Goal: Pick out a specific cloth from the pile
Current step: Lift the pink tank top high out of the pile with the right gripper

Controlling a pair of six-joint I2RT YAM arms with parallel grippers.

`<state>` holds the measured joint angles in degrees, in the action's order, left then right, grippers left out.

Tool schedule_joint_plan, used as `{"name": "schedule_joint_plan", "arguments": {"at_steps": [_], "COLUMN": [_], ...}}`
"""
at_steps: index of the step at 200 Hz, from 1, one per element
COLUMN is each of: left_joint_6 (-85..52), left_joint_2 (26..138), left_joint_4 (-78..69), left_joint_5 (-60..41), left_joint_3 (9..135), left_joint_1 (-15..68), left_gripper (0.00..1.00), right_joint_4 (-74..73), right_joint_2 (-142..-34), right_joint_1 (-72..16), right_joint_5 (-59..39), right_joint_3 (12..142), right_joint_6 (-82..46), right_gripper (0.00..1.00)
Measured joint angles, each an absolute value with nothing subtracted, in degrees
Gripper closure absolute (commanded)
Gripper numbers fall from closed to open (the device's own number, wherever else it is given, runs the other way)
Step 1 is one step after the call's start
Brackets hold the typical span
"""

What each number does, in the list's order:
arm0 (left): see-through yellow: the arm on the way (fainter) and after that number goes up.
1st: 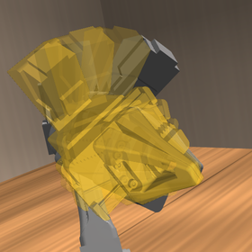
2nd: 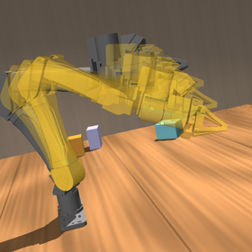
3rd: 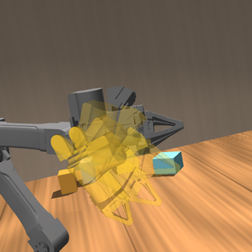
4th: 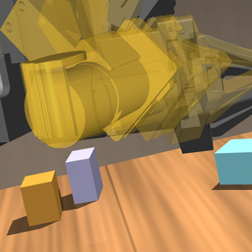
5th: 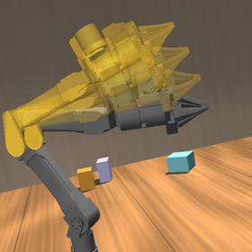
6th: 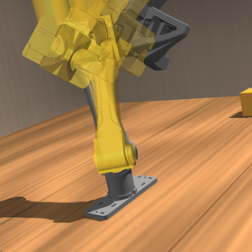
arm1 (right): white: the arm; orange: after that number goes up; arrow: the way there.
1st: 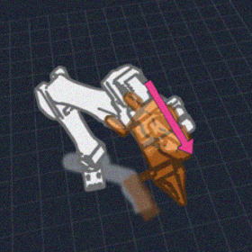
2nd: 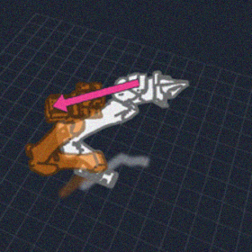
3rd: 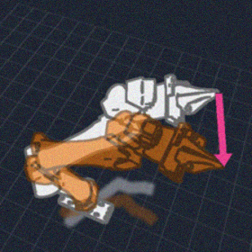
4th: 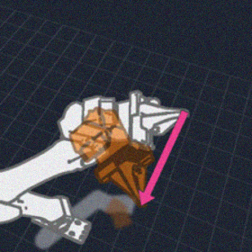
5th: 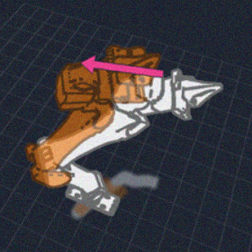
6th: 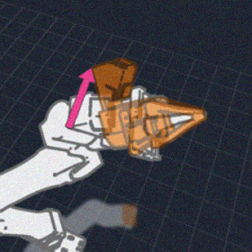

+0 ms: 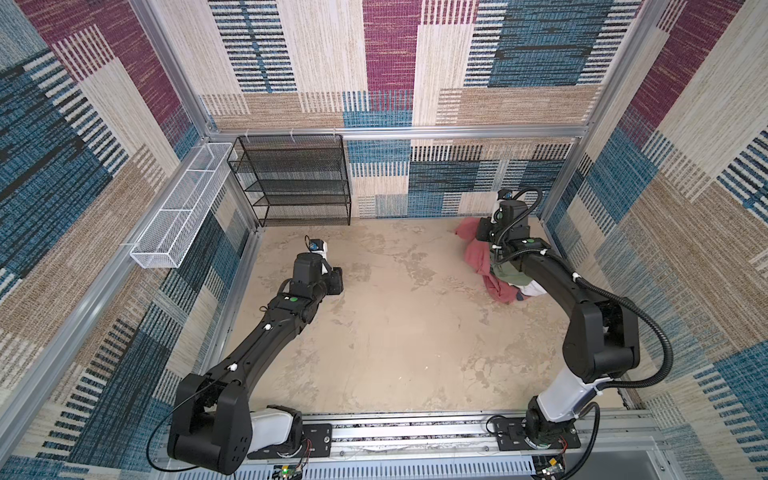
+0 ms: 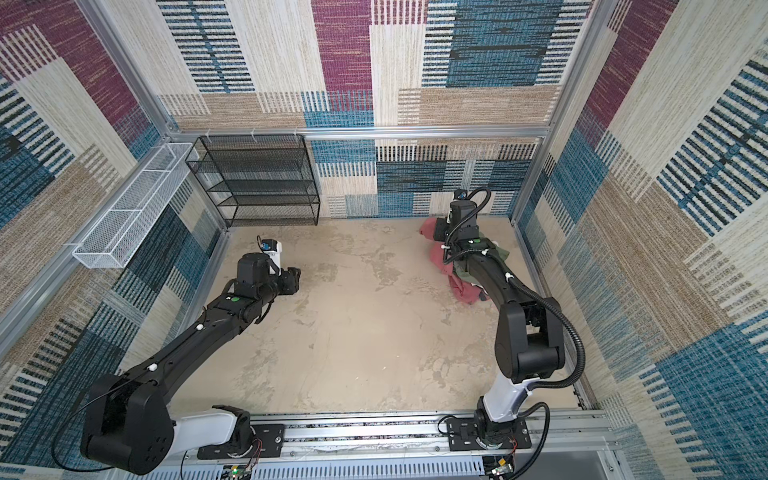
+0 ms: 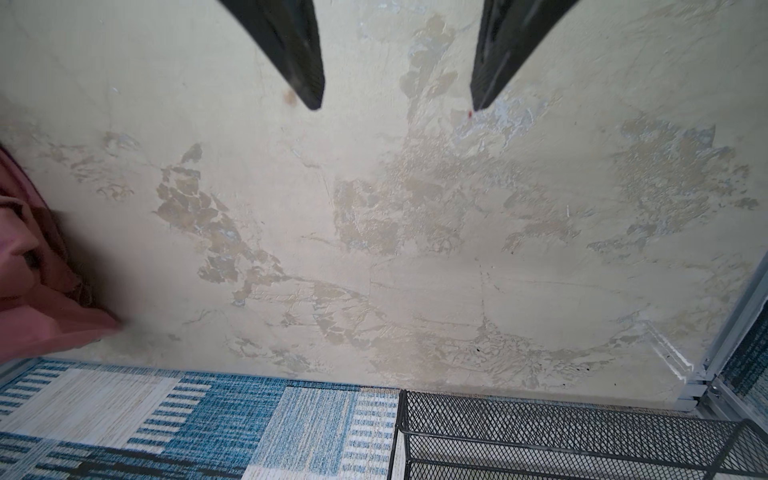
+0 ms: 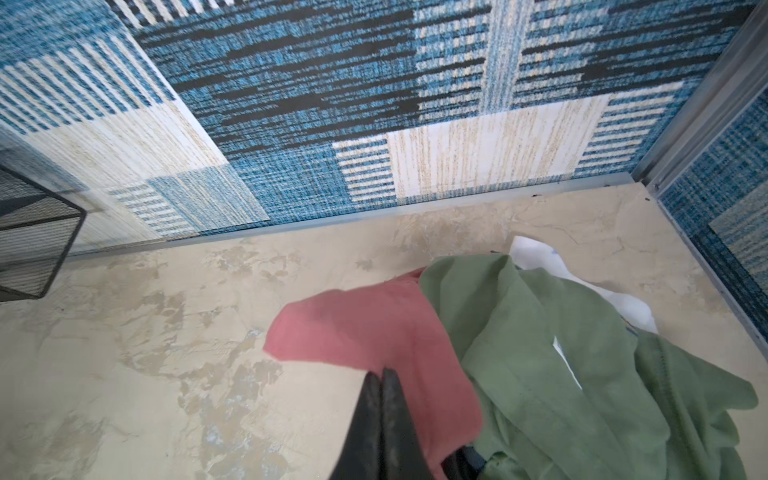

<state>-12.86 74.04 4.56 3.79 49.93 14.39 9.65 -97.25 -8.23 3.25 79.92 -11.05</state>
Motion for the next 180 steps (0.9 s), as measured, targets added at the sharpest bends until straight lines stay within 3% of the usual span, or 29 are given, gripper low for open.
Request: {"name": "schedule_joint_plan", "arguments": {"at_steps": [180], "left_joint_6": [-14.85], "left_joint_2": [75.94], "left_joint_4": [5.85], "left_joint_5": [2.63], "left_joint_3": [54.11], "left_joint_1": [14.41], "left_gripper": [0.42], "right_joint_4": [17.89], "right_joint_2": [-95.35], "right_joint_1": [-6.63], "right_joint_5": [-8.34], "right_joint_3": [99.33], "right_joint_6": [-12.6], "right_gripper": [1.0]}}
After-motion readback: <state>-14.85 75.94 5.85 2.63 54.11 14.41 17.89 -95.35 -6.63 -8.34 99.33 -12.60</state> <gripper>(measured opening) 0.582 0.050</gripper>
